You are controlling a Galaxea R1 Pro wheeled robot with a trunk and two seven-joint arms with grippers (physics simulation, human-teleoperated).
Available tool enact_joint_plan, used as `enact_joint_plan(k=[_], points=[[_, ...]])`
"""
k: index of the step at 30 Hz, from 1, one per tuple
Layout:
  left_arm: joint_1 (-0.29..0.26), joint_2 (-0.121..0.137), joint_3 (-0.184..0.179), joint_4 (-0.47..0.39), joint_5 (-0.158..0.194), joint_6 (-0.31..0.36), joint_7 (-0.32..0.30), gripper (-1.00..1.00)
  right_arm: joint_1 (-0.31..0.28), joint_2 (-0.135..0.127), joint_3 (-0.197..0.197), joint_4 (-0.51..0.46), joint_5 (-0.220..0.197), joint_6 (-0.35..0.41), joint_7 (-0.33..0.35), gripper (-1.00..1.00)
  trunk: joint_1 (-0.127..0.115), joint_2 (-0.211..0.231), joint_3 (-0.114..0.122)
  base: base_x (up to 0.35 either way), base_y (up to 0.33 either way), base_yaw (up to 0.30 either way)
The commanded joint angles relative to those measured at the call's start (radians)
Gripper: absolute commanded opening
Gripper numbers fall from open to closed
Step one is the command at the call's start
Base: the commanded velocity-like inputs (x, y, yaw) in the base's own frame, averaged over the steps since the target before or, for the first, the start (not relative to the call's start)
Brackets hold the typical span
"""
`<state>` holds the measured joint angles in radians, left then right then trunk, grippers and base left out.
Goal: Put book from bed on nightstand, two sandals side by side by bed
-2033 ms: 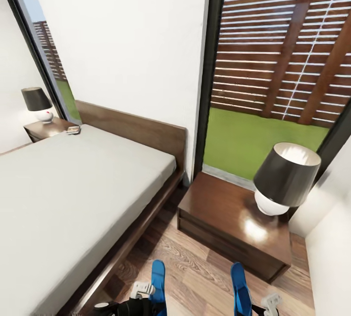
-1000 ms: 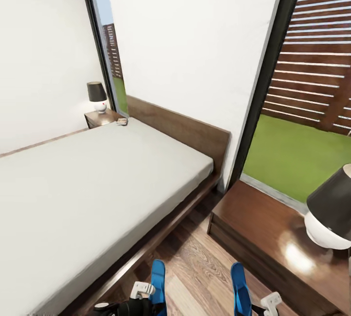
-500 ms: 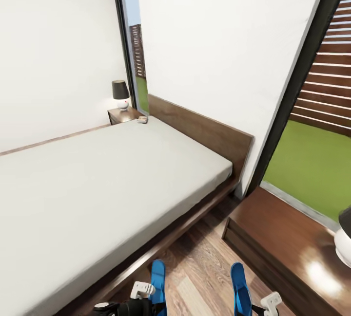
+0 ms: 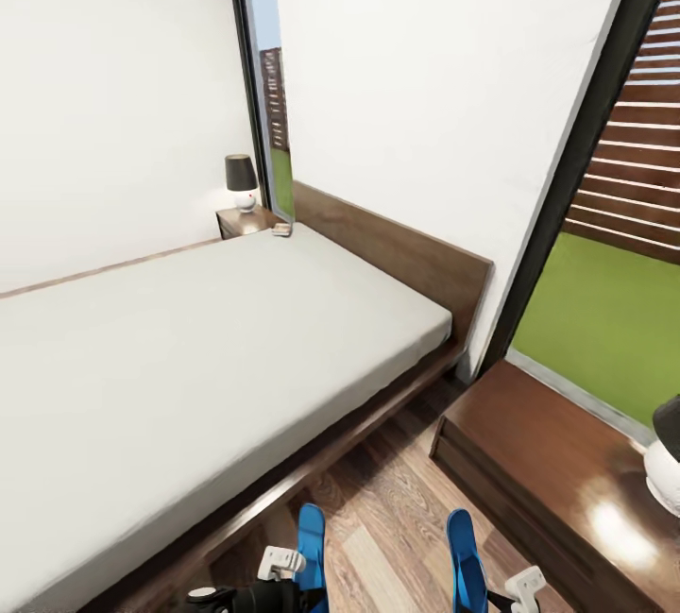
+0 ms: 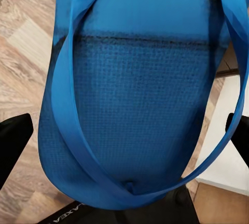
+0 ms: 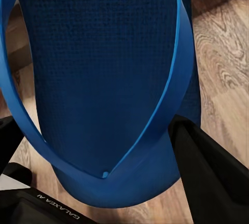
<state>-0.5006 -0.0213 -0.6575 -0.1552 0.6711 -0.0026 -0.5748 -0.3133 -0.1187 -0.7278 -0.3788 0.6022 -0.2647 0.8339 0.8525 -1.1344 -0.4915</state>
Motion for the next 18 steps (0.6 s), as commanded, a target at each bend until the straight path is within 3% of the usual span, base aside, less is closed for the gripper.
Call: enact_joint_plan(k=[1,18], points=[[-0.001,0.000,-0.006,0.001,0.008,0.000,-0.002,-1.00,-0.001,0.001,-0.009,0.000,0.010,-0.005,0.005,-1.00,0.000,-0.001,-0.001,-0.021,-0.012,0.042],[-0.001,0.000,-0.007,0.001,0.008,-0.002,-0.002,-1.00,-0.001,0.001,-0.008,0.000,0.010,-0.005,0.005,-1.00,0.000,-0.001,-0.001,-0.002,-0.001,0.237]])
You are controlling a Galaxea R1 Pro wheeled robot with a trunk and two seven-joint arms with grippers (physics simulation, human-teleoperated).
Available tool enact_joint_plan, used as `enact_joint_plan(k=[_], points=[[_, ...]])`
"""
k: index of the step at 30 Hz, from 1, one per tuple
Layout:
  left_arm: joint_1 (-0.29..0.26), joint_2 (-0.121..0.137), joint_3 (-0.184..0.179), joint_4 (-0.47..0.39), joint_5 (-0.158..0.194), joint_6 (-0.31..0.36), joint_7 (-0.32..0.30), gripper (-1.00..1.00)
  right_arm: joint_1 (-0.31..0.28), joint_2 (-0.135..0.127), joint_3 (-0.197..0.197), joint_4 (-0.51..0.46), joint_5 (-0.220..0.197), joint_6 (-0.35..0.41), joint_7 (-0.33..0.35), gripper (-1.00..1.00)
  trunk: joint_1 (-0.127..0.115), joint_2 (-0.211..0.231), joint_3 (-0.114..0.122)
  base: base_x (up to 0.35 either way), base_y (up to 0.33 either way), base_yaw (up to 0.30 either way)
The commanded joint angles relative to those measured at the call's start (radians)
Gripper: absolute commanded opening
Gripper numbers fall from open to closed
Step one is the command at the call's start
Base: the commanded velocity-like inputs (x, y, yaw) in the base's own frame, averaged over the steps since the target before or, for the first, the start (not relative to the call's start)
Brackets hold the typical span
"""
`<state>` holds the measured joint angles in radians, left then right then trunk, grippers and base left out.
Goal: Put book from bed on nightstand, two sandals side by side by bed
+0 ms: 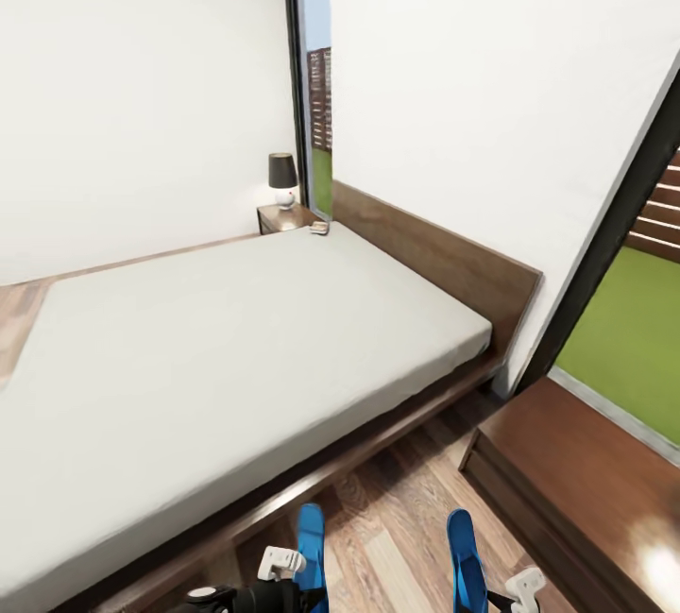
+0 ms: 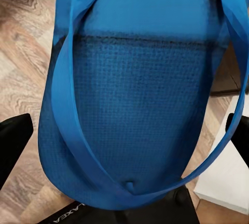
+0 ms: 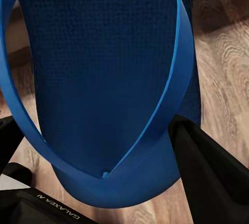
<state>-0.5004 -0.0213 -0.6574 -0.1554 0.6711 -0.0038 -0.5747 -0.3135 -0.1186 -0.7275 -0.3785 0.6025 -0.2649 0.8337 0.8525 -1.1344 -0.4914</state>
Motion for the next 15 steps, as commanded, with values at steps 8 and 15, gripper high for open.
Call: enact_joint_plan(k=[8,15], points=[[-0.001,0.000,-0.007,0.002,0.008,0.000,-0.002,-1.00,-0.001,0.001,-0.008,0.000,0.010,-0.005,0.005,-1.00,0.000,-0.001,-0.001,0.000,0.000,0.260],[-0.001,0.000,-0.007,0.002,0.008,0.000,-0.002,-1.00,-0.001,0.001,-0.008,0.000,0.010,-0.005,0.005,-1.00,0.000,-0.001,-0.001,0.000,0.000,0.137]])
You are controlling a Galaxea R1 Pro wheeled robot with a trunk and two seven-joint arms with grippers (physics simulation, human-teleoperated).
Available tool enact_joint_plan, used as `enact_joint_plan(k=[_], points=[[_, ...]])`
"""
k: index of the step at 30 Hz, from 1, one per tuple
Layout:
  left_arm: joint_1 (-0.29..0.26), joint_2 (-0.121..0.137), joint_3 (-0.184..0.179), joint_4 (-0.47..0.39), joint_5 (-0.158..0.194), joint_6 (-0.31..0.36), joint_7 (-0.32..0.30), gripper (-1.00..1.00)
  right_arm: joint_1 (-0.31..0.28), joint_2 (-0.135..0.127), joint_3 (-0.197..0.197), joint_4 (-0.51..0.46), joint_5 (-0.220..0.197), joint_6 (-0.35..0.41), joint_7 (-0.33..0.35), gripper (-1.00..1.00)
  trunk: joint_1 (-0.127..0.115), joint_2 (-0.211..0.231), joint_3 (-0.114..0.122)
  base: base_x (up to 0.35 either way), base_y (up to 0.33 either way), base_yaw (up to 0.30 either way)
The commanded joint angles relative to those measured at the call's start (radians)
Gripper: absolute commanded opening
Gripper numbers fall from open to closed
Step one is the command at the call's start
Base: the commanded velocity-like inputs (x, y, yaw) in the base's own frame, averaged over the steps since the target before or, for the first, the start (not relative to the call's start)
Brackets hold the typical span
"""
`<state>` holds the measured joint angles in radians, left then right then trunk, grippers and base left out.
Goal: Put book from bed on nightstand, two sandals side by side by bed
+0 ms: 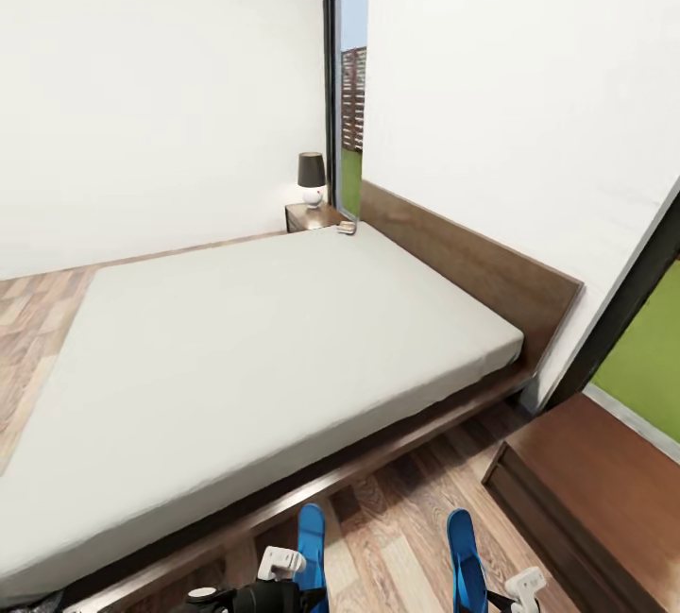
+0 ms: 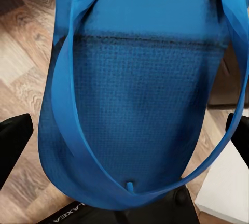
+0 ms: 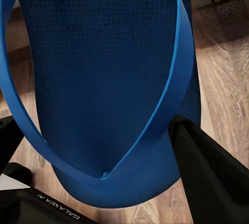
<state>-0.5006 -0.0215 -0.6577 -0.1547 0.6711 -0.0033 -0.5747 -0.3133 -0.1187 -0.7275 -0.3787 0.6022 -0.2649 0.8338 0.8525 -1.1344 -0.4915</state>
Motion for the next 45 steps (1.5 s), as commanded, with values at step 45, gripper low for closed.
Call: enact_joint_plan(k=[45], points=[[-0.001,0.000,-0.006,0.001,0.008,-0.001,-0.004,-1.00,-0.001,0.001,-0.008,0.000,0.010,-0.005,0.004,-1.00,0.000,-0.001,-0.001,-0.049,-0.018,0.182]])
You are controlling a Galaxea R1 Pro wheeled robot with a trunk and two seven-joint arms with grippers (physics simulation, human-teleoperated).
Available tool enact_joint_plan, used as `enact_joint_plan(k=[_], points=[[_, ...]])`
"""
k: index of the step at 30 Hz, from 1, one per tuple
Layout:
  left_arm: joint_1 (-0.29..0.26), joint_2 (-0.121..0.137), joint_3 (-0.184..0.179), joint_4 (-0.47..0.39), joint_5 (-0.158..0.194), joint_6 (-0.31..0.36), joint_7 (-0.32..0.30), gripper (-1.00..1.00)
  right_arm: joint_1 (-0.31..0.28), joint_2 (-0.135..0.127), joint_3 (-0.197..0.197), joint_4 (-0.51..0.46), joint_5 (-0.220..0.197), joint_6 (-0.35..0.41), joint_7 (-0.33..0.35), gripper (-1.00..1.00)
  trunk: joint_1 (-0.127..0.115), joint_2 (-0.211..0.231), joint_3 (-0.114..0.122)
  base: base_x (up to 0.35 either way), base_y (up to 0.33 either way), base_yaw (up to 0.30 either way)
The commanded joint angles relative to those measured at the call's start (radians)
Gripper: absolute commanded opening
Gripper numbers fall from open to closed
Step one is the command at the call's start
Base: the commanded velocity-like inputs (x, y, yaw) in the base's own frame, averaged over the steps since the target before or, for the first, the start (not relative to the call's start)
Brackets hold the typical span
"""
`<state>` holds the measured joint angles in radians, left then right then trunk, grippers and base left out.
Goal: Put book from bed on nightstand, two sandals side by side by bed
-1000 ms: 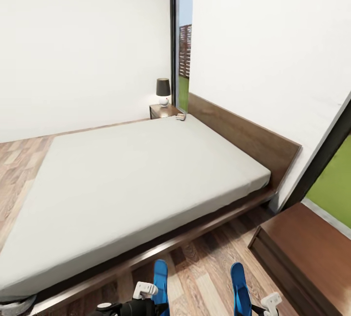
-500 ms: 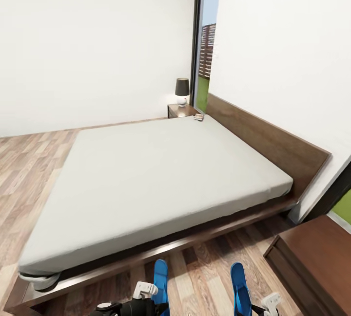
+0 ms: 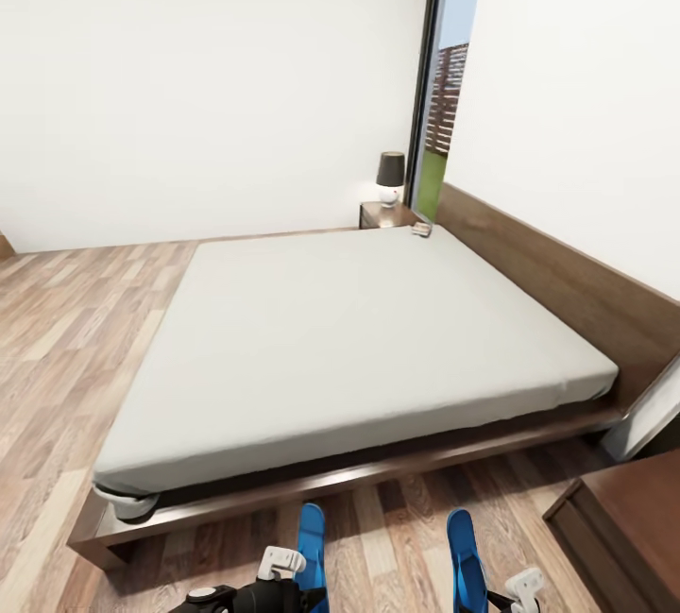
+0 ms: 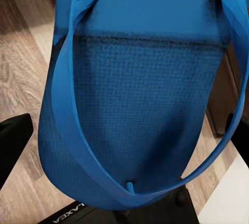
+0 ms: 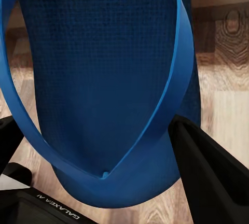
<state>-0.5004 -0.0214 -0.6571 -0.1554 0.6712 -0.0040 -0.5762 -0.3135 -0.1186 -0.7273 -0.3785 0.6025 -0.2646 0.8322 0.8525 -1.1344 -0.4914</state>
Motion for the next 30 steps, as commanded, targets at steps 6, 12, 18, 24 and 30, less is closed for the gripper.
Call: enact_joint_plan(k=[6,12,18,24,30], points=[[-0.001,0.000,-0.007,0.001,0.008,-0.001,-0.002,-1.00,-0.001,0.001,-0.009,0.000,0.010,-0.005,0.007,-1.00,0.000,-0.001,-0.001,0.000,0.000,0.253],[-0.001,0.000,-0.007,0.001,0.008,-0.001,-0.002,-1.00,-0.001,0.001,-0.009,0.000,0.010,-0.005,0.007,-1.00,0.000,-0.001,-0.001,0.000,0.000,0.253],[-0.001,0.000,-0.007,0.001,0.008,-0.001,-0.002,-1.00,-0.001,0.001,-0.009,0.000,0.010,-0.005,0.008,-1.00,0.000,-0.001,-0.001,0.000,0.000,0.253],[-0.001,0.005,-0.011,0.001,-0.002,0.000,-0.003,-1.00,-0.001,0.001,-0.009,-0.002,0.009,-0.004,0.011,-1.00,0.000,-0.001,-0.001,0.000,0.000,0.253],[-0.001,0.032,-0.040,0.104,-0.044,-0.011,-0.004,-1.00,-0.001,0.000,-0.010,-0.002,0.010,-0.004,0.011,-1.00,0.000,-0.001,-0.001,0.000,0.000,0.253]])
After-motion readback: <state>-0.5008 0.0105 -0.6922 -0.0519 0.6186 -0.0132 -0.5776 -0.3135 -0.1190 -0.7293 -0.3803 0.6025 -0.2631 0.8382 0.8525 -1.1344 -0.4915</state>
